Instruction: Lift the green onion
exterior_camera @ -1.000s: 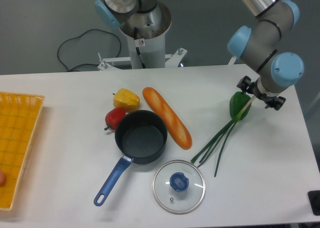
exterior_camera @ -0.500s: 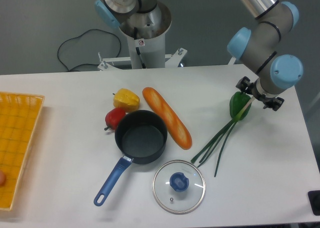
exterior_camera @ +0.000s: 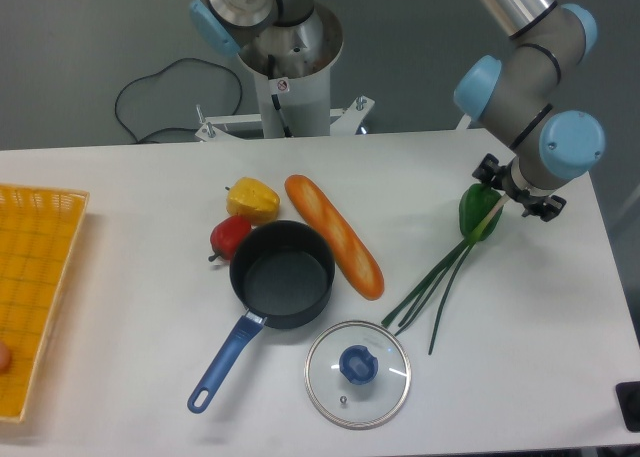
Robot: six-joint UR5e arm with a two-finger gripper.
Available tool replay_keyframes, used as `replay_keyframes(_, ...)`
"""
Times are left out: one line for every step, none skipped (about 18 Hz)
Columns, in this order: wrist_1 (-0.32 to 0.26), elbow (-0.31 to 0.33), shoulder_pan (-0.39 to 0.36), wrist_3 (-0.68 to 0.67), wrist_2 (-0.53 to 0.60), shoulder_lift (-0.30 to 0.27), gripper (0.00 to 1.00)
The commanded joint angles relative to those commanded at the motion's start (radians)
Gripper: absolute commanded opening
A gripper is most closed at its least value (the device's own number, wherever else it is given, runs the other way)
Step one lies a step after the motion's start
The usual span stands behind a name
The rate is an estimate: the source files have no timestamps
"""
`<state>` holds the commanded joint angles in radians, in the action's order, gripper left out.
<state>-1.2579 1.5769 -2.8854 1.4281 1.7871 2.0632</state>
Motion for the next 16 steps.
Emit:
replay_keyframes(0.000,0.000,0.000,-0.002,0.000,0.000,0.73)
replay_keyframes(0.000,0.000,0.000,-0.002,0.000,0.000,0.71)
replay_keyframes(-0.002,0.002,0.000,-0.002,0.000,0.000,0.70)
replay_keyframes(-0.005,0.002,0.000,-0.002,0.000,0.000,0.70)
replay_keyframes(-0.009,0.002,0.000,-0.002,0.000,0.000,0.66)
replay_keyframes(-0.011,0.002,0.000,-0.002,0.000,0.000,0.64)
replay_keyframes(-0.014,0.000,0.000,0.000,0.000,0.000,0.63)
replay_keyframes(-0.015,-0.002,0.000,0.000,0.000,0.000,0.61)
replay_keyframes(-0.015,-0.002,0.000,0.000,0.002,0.000,0.58)
replay_keyframes(-0.020,-0.003,0.000,-0.002,0.002,-0.002,0.52)
replay_keyframes(-0.026,-0.008,0.000,0.000,0.002,-0.002,0.40)
replay_keyframes(-0.035,-0.011,0.000,-0.002,0.002,-0.002,0.32)
replay_keyframes(-0.037,-0.011,0.000,-0.002,0.002,-0.002,0.30)
replay_keyframes(-0.037,-0.011,0.002,-0.002,0.002,-0.002,0.30)
replay_keyframes(-0.037,-0.011,0.002,-0.002,0.002,-0.002,0.30)
replay_keyframes(-0.038,-0.011,0.002,-0.002,0.002,-0.002,0.28)
